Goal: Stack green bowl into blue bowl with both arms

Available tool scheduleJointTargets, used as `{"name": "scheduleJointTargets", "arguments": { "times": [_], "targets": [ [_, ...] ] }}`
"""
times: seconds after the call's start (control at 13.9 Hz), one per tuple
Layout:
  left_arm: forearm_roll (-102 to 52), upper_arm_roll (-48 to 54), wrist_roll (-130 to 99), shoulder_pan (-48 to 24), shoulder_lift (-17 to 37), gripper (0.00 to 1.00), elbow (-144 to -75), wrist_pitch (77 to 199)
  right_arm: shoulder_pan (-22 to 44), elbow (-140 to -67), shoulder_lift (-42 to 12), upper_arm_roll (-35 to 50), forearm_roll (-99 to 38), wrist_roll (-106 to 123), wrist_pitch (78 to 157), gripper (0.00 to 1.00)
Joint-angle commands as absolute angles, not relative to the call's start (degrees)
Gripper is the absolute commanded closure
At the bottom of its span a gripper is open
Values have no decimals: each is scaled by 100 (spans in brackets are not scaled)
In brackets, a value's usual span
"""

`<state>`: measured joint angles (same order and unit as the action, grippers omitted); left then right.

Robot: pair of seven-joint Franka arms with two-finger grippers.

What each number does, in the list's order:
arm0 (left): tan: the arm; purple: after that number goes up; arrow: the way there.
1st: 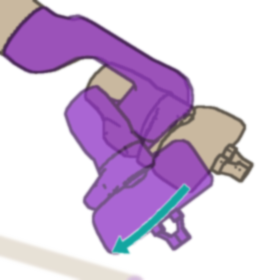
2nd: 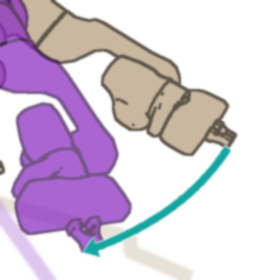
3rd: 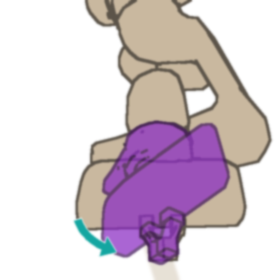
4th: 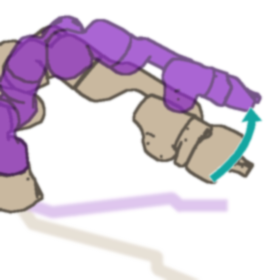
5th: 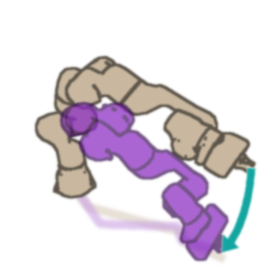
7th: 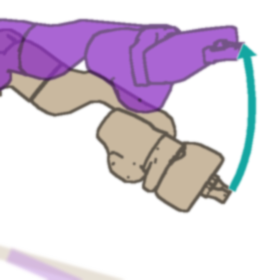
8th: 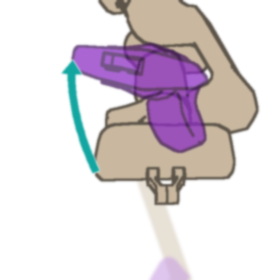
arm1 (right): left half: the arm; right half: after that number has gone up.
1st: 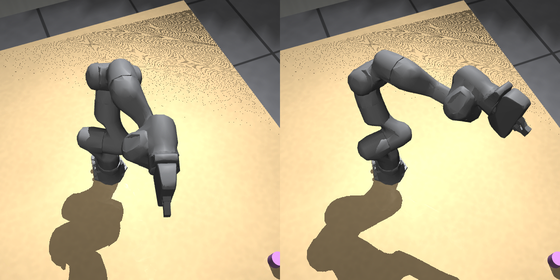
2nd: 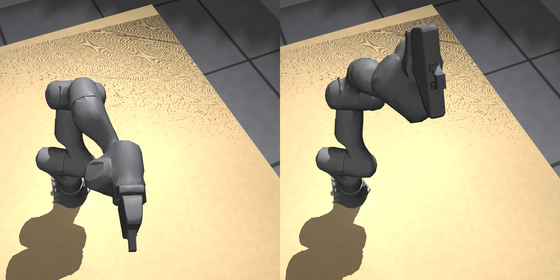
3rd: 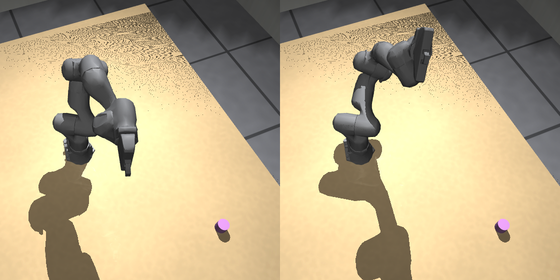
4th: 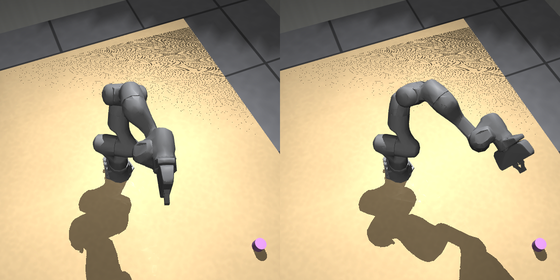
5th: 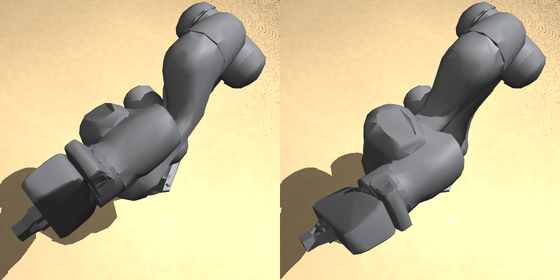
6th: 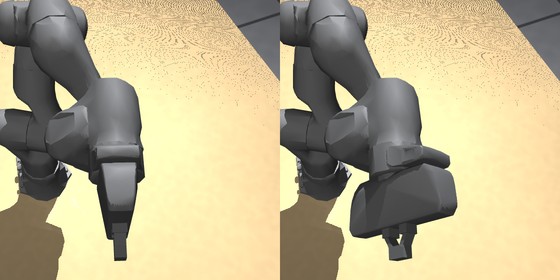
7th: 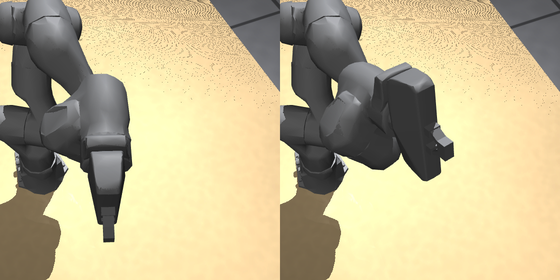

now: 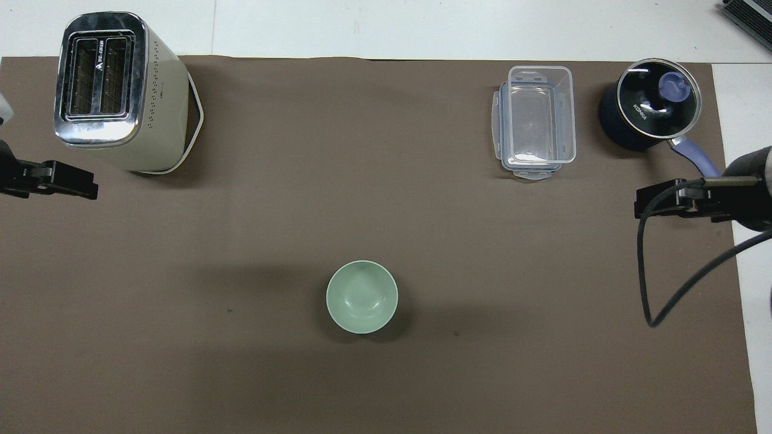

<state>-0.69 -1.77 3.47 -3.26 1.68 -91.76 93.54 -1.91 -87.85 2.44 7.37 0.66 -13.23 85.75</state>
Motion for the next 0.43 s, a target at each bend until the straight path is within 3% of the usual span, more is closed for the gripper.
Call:
{"name": "scheduleJointTargets", "arguments": {
  "times": [0.0, 0.36],
  "targets": [
    [9, -141, 281, -290, 123, 0, -9149, 9246, -237, -8798, 255, 782, -9, -1485, 8613, 0],
    [9, -149, 281, -290, 123, 0, -9141, 9246, -237, -8798, 255, 782, -9, -1424, 8613, 0]
  ]
}}
